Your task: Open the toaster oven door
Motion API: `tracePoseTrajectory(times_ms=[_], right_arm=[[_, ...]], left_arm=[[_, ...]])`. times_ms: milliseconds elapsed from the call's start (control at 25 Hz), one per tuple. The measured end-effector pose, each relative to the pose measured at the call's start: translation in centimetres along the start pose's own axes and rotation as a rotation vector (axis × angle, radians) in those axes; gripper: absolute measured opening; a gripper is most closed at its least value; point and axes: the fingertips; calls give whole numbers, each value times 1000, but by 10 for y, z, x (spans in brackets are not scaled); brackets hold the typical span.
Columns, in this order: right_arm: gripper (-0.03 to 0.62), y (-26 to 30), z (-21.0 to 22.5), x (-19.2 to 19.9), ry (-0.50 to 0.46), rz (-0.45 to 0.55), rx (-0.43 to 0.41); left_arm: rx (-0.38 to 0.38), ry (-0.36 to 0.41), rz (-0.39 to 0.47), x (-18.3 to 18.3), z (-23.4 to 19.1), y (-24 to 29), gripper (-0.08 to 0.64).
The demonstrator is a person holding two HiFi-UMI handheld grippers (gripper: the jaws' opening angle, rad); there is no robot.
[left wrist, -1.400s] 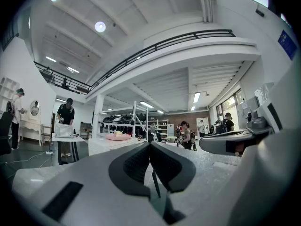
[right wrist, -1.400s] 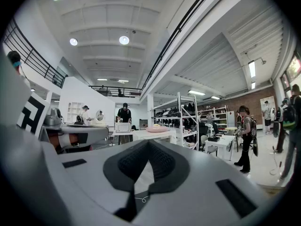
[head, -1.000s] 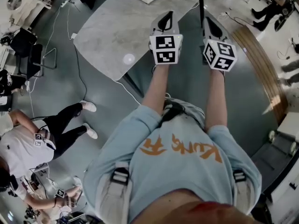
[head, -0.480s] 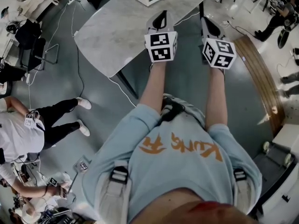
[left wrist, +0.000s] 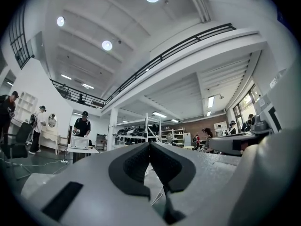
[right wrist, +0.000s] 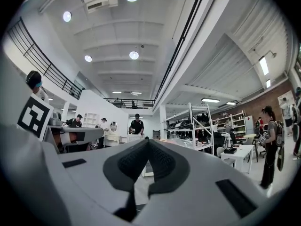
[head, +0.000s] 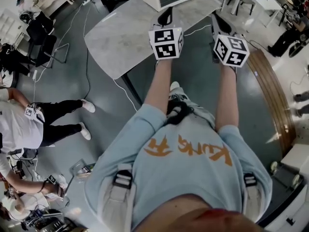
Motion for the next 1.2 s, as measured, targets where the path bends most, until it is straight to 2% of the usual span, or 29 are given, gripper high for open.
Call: tracePoseTrajectory(times_ms=[280,600,1000,1200], right_arm=[[-2,25,24,16,11,-3,13],[-2,85,73,52,37,-45,24],[-2,234,115,121,112,-105,-15],[-2,317,122,141,135,-147,-53]], left_arm=[[-15,-15,1,15,-13,33,2],[-23,-40,-55,56,-31,112,3],[-45,-13,-174,117,-87,254,3],[-74,0,-252,141,-127,316,2]])
Point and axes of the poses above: the fingertips, and each gripper's own axes: y forward along the fingers, z to its right, x out of its underside, and after that the axes turned 5 degrees about -y, right-handed
